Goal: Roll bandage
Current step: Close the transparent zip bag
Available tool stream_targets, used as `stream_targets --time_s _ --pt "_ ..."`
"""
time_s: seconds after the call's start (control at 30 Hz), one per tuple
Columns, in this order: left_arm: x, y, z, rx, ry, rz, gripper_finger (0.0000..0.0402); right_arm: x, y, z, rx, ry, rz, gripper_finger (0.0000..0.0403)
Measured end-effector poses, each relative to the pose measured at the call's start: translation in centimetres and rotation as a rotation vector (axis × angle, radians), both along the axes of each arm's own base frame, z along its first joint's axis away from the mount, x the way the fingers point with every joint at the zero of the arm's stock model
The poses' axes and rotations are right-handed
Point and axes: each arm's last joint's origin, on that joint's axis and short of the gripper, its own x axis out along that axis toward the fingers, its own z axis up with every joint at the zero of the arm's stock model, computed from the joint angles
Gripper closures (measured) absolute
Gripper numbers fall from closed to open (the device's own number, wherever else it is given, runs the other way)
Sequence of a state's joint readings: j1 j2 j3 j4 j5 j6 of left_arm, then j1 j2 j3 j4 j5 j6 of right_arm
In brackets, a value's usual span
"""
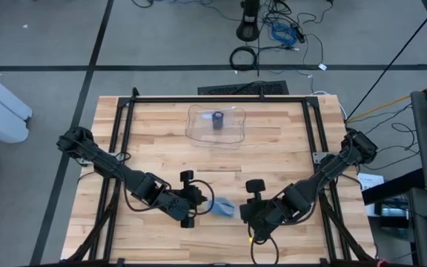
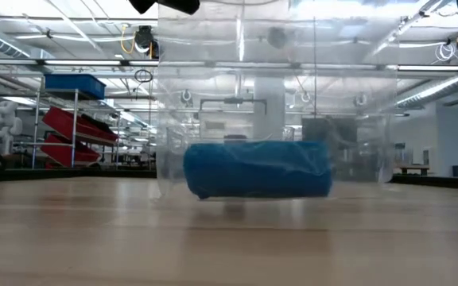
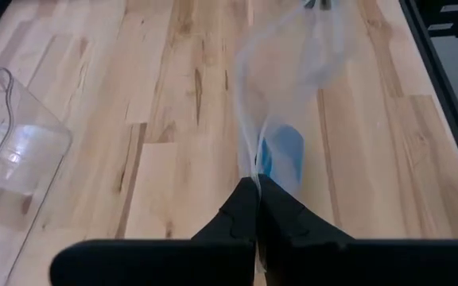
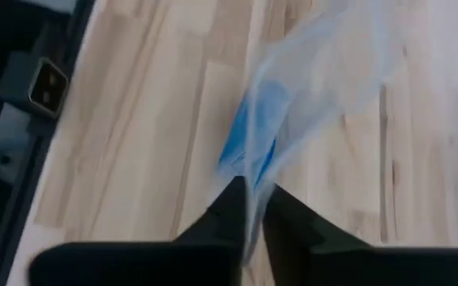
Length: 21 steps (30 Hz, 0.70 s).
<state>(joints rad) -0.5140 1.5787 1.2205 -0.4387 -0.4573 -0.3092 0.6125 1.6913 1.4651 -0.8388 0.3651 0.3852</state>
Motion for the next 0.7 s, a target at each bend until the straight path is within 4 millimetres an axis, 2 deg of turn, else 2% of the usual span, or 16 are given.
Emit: stream_targets --time_s 0.23,0.4,0.53,0.7 --pt "0.0 -0.2 0.1 -0.016 -0.004 -0.013 0.0401 1.0 -0.9 0.3 -0.07 -0.086 -0.047 0.0263" --pt "-0.2 -0.5 0.0 -0.024 0.012 -0.039 0.0401 0.3 -2.1 -0.1 -0.134 -0.058 -0.245 0.0181" --pt "-0.4 -0.6 -0.1 -0.018 0.025 -0.044 0.0402 -1.1 -2.6 -0.6 -0.162 0.033 -0.355 0.0171" --pt "-0.4 -0.5 -0.2 -0.034 0.027 -0.025 0.0401 -2.3 -0.8 -0.6 -0.148 0.031 -0.311 0.0196"
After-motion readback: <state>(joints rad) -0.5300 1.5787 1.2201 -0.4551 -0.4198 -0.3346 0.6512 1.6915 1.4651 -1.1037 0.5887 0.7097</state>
